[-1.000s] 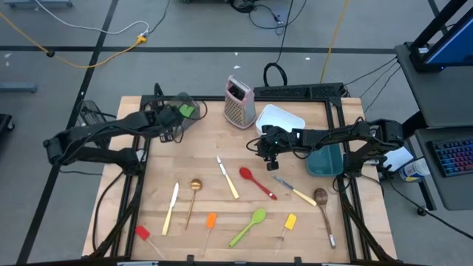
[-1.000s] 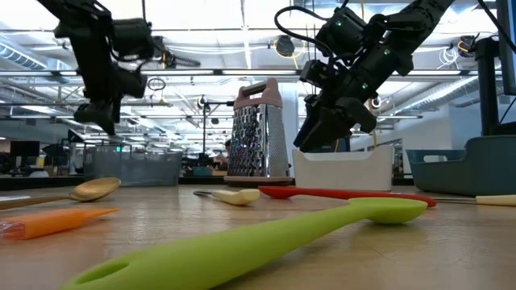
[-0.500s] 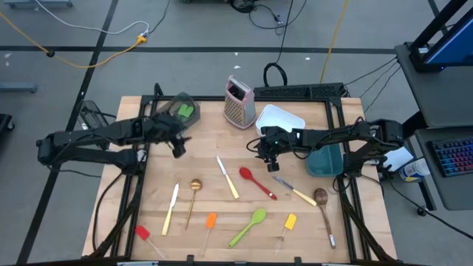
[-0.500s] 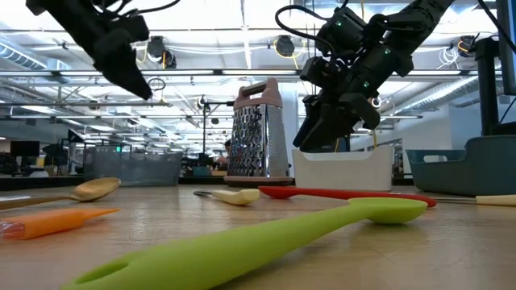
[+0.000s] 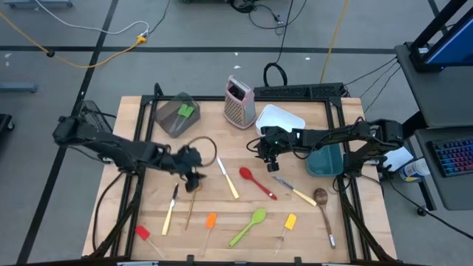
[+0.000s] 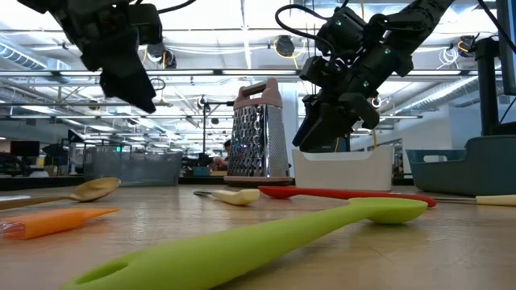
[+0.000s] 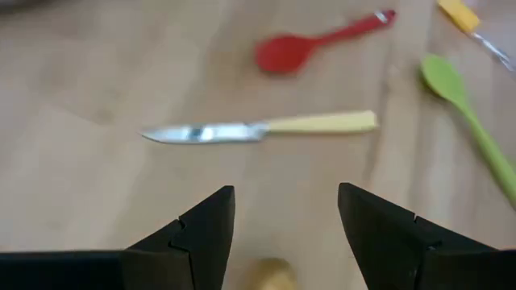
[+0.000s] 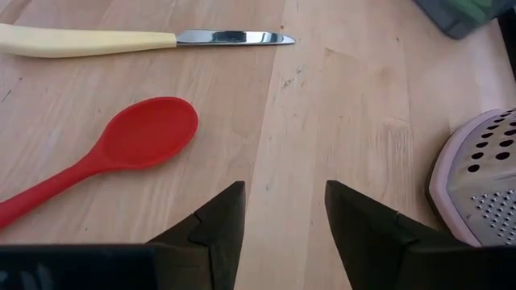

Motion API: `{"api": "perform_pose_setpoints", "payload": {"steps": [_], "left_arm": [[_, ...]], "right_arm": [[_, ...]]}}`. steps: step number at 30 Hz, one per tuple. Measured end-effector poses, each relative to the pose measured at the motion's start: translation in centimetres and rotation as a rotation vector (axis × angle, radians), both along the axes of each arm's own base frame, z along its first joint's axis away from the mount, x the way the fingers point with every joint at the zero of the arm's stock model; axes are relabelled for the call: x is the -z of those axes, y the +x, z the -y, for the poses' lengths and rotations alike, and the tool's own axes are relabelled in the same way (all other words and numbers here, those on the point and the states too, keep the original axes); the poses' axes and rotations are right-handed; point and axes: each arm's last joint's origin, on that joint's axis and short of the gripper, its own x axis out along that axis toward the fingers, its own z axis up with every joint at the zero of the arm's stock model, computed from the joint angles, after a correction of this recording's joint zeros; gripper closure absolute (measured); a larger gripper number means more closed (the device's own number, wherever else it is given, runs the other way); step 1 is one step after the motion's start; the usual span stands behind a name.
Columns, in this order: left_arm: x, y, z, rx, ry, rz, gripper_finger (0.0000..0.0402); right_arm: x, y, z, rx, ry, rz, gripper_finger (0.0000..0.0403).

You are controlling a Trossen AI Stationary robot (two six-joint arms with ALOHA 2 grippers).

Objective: Pick & Place Kitchen Items
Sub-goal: Put the red spatula into the black bin

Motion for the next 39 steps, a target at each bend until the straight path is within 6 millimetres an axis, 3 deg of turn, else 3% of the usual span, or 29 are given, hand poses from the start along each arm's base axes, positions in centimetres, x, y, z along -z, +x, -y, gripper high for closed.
{"api": "perform_pose_setpoints", "payload": {"steps": [8, 15, 21, 25, 31, 39], "left_arm": [[2.4, 2.3, 4.3, -0.017, -0.145, -0.073, 0.0174], [0.5, 5.5, 7.5, -0.023, -0.118, -0.271, 0.0174], [-1.4, 6.7, 9.2, -0.238, -0.279, -0.553, 0.0174], [-1.7, 6.2, 10.2, -0.397, -0.409, -0.706, 0.0174], [-1.5, 3.3, 12.4, -0.616, -0.467, -0.936, 0.0174], [-1.6, 0.7, 16.8, -0.767, -0.543, -0.937, 0.0174]], "right_arm": [[0.0, 0.0, 0.0, -0.001, 0.000, 0.000, 0.0239], [0.0, 0.0, 0.0, -0.001, 0.001, 0.000, 0.0240], [0.1, 0.0, 0.0, -0.001, 0.002, -0.008, 0.0241], [0.1, 0.0, 0.0, -0.001, 0.002, -0.007, 0.0241], [0.1, 0.0, 0.0, -0.001, 0.002, -0.007, 0.0241], [0.1, 0.0, 0.0, -0.006, -0.003, -0.007, 0.0243]]}}
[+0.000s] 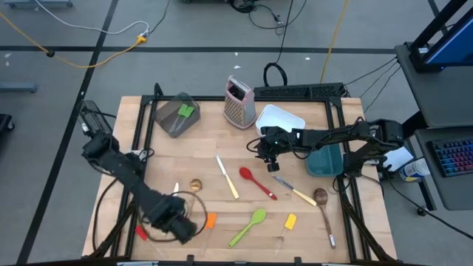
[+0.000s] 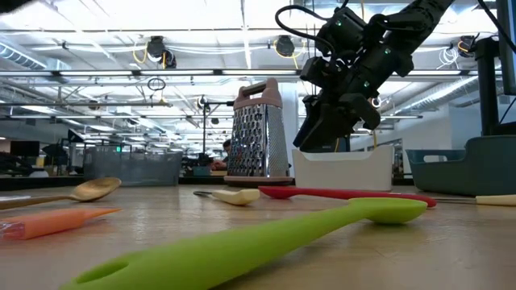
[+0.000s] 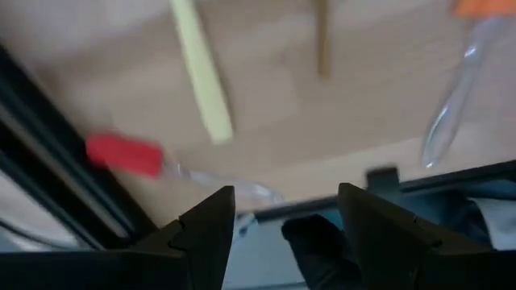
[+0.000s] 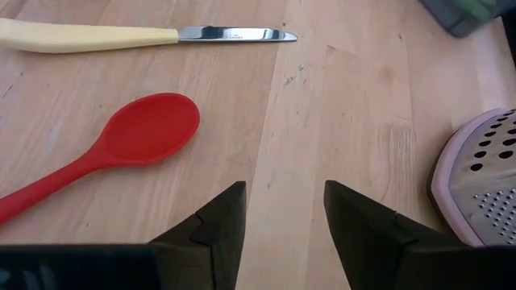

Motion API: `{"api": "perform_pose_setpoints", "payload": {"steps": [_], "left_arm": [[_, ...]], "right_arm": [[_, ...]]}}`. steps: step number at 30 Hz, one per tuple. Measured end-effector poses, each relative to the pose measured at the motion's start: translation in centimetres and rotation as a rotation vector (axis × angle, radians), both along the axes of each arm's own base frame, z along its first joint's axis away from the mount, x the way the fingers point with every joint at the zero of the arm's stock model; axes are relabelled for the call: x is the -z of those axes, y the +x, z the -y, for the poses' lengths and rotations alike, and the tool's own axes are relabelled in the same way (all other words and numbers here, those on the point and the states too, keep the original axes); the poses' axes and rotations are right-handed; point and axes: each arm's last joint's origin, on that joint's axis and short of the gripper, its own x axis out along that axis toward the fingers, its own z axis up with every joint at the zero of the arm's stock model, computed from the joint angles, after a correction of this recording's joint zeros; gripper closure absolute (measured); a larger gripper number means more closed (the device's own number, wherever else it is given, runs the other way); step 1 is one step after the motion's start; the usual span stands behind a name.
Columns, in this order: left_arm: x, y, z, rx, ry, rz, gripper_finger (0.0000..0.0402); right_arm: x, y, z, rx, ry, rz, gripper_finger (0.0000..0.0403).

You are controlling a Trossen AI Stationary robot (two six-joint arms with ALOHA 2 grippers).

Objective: Pick & Place Kitchen Items
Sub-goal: Put the red spatula into the black bin

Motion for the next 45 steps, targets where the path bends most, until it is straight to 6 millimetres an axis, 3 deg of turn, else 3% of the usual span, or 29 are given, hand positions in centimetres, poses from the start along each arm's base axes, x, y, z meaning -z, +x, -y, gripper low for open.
{"api": "perform_pose_setpoints", "payload": {"steps": [9, 16, 21, 28, 40, 45], "left_arm": [[-0.1, -3.8, 5.1, -0.104, -0.011, 0.078, 0.0174], [0.9, -5.3, 5.5, -0.047, 0.079, 0.155, 0.0174], [2.4, -6.9, 5.5, 0.203, 0.061, 0.105, 0.0174], [3.6, -8.9, 5.7, 0.764, -0.084, 0.106, 0.0174], [8.8, -10.8, 4.0, 1.169, -0.037, -0.037, 0.0174], [9.6, -10.9, 3.8, 1.273, -0.039, -0.109, 0.0174]], "right_arm": [[-0.1, 0.0, 0.0, -0.039, -0.043, 0.003, 0.0243], [-0.2, 0.2, 0.0, -0.049, -0.059, 0.029, 0.0245], [-0.4, 0.3, 0.0, -0.048, -0.062, 0.043, 0.0243], [-0.3, 0.3, 0.0, -0.048, -0.061, 0.040, 0.0247], [-0.1, 0.2, 0.0, -0.021, -0.031, 0.056, 0.0248], [0.7, -0.3, 0.0, -0.015, -0.026, 0.073, 0.0248]]}}
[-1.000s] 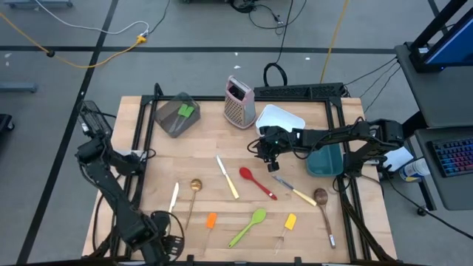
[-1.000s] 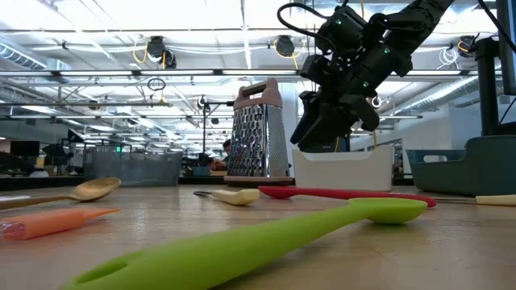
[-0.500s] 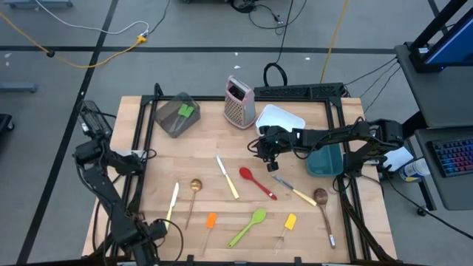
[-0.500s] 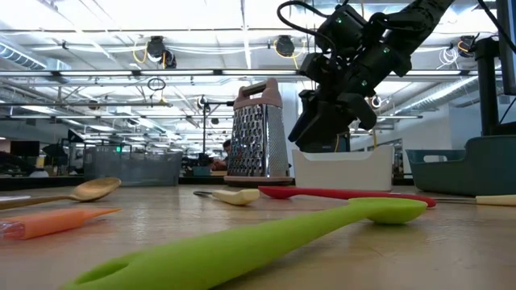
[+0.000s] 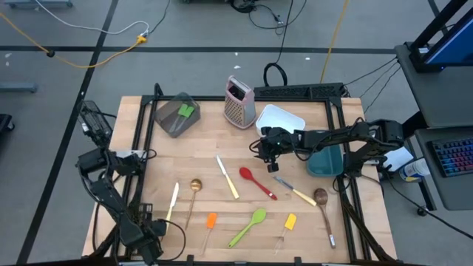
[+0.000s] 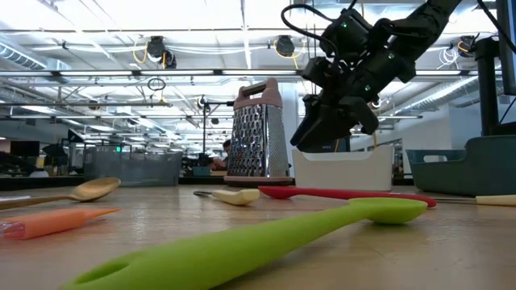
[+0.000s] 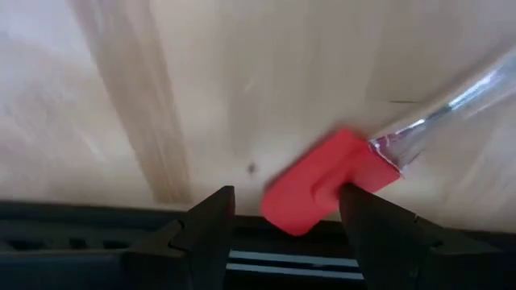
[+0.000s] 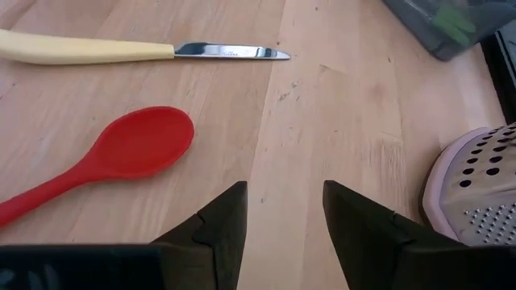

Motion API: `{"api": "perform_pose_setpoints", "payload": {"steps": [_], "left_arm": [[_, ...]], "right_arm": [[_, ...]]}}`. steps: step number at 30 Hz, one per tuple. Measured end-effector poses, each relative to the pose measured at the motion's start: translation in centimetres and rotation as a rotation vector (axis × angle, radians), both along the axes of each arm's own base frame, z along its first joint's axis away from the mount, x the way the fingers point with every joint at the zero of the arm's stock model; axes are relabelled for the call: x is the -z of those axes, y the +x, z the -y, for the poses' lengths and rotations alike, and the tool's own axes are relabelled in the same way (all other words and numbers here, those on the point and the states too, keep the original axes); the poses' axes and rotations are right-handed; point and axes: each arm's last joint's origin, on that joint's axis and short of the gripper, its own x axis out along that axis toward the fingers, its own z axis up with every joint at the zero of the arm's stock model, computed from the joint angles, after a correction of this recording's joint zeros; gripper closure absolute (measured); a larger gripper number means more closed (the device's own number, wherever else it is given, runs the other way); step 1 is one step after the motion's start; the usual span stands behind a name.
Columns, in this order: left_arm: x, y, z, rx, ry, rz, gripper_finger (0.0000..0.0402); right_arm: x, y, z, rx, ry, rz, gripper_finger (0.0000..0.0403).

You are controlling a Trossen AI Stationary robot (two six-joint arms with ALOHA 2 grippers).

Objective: Pick & Place Kitchen Items
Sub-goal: Put the red spatula into the black bin

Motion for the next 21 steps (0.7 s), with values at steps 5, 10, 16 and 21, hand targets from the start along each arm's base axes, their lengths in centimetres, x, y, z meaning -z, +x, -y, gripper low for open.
{"api": "perform_pose_setpoints", "payload": {"steps": [5, 10, 16, 21], "left_arm": [[0.1, -0.1, 0.6, 0.141, -0.129, -0.025, 0.0174], [-0.3, 0.2, 1.1, 0.244, -0.219, -0.057, 0.0174], [-0.9, 1.1, 0.4, 0.245, -0.211, -0.091, 0.0174], [-0.8, 0.7, 0.9, 0.277, -0.215, -0.051, 0.0174]], "right_arm": [[0.7, -0.5, -0.1, -0.011, -0.010, -0.024, 0.0248], [0.8, -0.5, -0.1, -0.014, -0.016, -0.014, 0.0248], [0.5, -0.3, 0.0, -0.014, -0.023, 0.028, 0.0248], [0.4, -0.3, 0.0, -0.013, -0.022, 0.032, 0.0248]]}}
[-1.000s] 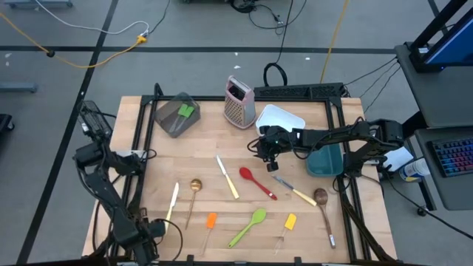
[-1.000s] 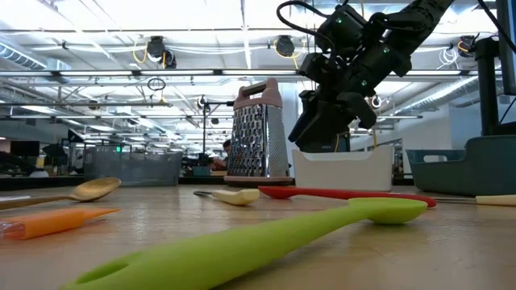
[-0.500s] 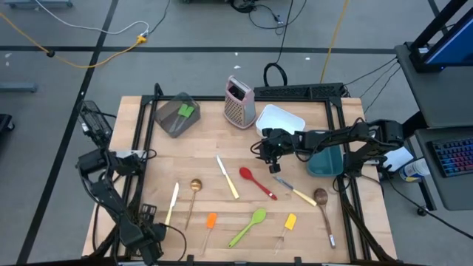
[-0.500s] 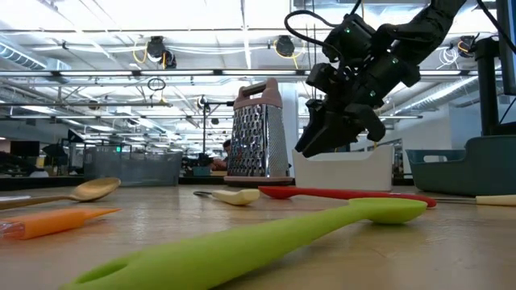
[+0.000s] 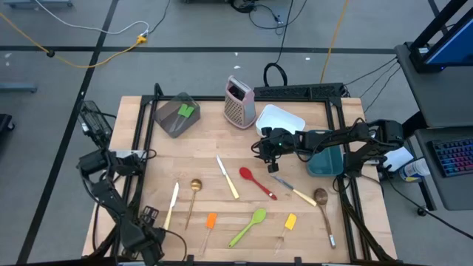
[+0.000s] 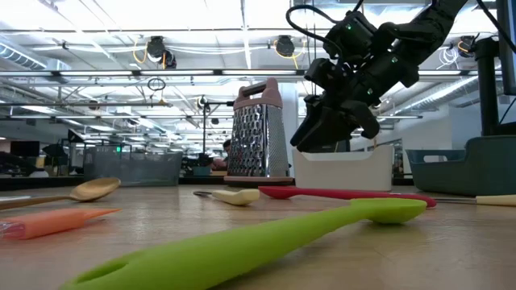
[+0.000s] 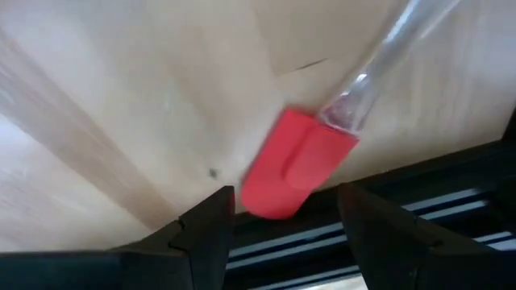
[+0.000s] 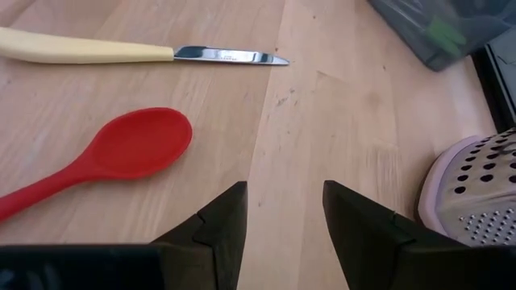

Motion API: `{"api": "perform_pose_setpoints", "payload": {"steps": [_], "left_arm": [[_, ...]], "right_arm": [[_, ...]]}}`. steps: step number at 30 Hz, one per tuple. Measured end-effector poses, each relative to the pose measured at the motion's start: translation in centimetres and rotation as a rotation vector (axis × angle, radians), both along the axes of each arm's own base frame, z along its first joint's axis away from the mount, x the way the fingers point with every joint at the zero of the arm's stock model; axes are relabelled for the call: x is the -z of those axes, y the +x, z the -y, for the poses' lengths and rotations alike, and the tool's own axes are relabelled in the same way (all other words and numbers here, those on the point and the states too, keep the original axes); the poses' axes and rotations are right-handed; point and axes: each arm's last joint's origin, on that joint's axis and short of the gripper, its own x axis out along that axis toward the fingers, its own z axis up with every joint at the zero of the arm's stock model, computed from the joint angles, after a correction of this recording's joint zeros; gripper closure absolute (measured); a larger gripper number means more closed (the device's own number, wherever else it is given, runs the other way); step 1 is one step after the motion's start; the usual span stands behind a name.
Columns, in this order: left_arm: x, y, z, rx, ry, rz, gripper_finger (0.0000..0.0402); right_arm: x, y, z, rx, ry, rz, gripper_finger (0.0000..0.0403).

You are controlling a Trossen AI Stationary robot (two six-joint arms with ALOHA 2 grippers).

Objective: Pick & Place Kitchen Items
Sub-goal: Put the red spatula into the black bin

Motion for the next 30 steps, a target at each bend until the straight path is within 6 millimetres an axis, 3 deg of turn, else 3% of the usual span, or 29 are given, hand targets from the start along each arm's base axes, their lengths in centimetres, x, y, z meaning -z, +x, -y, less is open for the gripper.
{"api": "perform_pose_setpoints", "payload": {"steps": [6, 13, 24, 30], "left_arm": [[0.3, -0.9, 1.7, 0.018, -0.080, 0.067, 0.0174], [1.4, -1.4, 1.1, -0.032, 0.109, 0.048, 0.0174], [2.3, -0.9, 1.3, -0.007, 0.092, 0.068, 0.0175], [2.3, -0.9, 1.2, -0.026, 0.098, 0.058, 0.0227]], "right_arm": [[0.0, 0.0, 0.0, 0.013, 0.018, 0.002, 0.0248], [0.0, 0.0, 0.0, 0.013, 0.017, 0.004, 0.0248], [0.0, 0.0, 0.0, 0.013, 0.017, 0.004, 0.0248], [0.0, 0.0, 0.0, 0.013, 0.017, 0.003, 0.0248]]}}
